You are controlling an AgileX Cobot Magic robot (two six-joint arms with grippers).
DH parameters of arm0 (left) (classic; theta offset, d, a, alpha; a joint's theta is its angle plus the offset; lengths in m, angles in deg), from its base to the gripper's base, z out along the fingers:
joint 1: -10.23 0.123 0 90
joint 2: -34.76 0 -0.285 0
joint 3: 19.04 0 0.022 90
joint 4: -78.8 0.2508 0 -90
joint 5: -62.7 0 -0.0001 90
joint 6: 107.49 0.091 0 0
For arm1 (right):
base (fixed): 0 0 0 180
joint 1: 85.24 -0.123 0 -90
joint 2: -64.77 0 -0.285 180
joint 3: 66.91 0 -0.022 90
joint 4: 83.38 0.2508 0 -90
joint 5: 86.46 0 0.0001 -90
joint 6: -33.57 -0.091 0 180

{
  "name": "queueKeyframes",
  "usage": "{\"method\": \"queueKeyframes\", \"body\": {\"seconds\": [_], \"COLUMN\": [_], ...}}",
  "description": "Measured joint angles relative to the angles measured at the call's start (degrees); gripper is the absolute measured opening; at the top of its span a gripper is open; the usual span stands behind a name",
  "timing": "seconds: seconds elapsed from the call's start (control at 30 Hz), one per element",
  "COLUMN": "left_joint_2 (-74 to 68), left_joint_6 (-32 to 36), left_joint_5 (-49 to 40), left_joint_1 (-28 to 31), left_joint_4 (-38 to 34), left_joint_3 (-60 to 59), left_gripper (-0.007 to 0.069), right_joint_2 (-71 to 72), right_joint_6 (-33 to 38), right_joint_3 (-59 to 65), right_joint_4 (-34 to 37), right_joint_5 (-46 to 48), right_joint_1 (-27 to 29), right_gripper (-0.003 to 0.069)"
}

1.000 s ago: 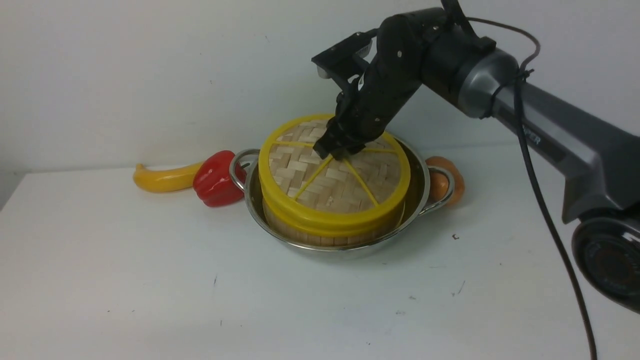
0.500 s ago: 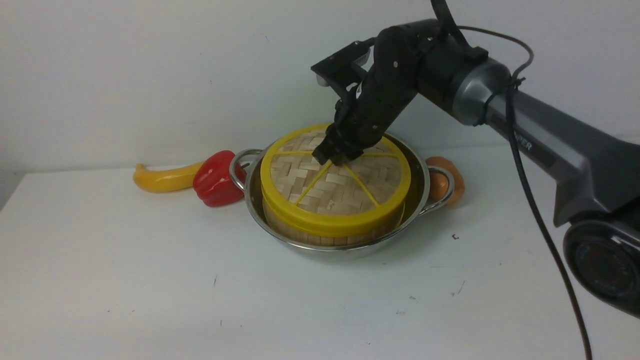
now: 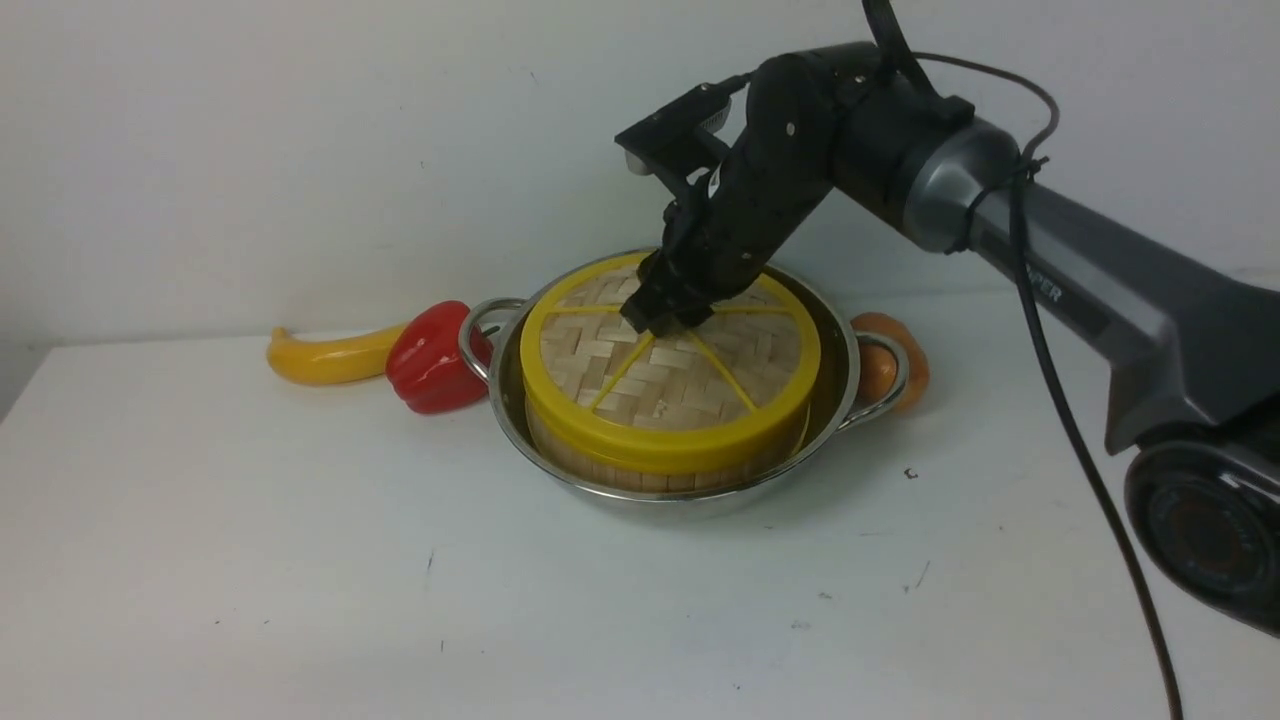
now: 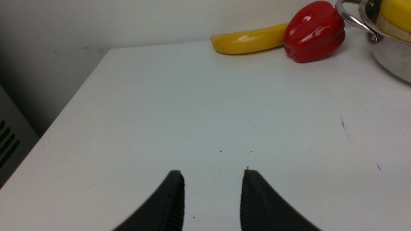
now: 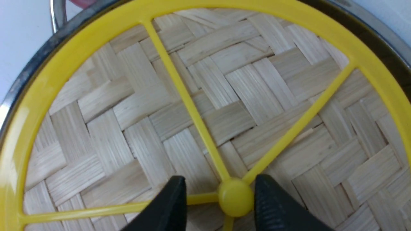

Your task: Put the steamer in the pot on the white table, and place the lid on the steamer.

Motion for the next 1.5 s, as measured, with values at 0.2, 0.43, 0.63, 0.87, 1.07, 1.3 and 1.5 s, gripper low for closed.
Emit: {"method": "queueKeyframes", "body": {"seconds": [0.2,0.43,0.63,0.87,1.07,1.3,1.5], "left_joint_2": [0.0,0.0,0.0,0.0,0.0,0.0,0.0], "left_joint_6": [0.0,0.0,0.0,0.0,0.0,0.0,0.0], "left_joint_5": [0.0,0.0,0.0,0.0,0.0,0.0,0.0], "left_joint_1": [0.0,0.0,0.0,0.0,0.0,0.0,0.0], "left_joint_4": [0.0,0.0,0.0,0.0,0.0,0.0,0.0], "left_joint_3": [0.0,0.0,0.0,0.0,0.0,0.0,0.0], "left_gripper": [0.0241,0.0241,0.0241,0.0241,0.0241,0.0241,0.0241], "right_joint_2": [1.37,11.91,20.87,30.23,32.46,32.28,33.51], "right_joint_6": [0.34,-1.39,-1.93,-5.75,-6.0,-6.0,-7.51], "right_joint_3": [0.0,0.05,-0.05,-0.11,-0.23,-0.23,3.56], "right_joint_4": [-0.12,-0.07,-0.12,1.97,6.23,7.16,1.65], "right_joint_5": [-0.11,1.4,3.71,4.56,4.15,3.98,4.48], "right_joint_1": [0.0,0.0,0.0,0.0,0.0,0.0,0.0], "right_gripper": [0.0432,0.0365,0.0123,-0.0006,-0.0001,0.0018,0.0048]}}
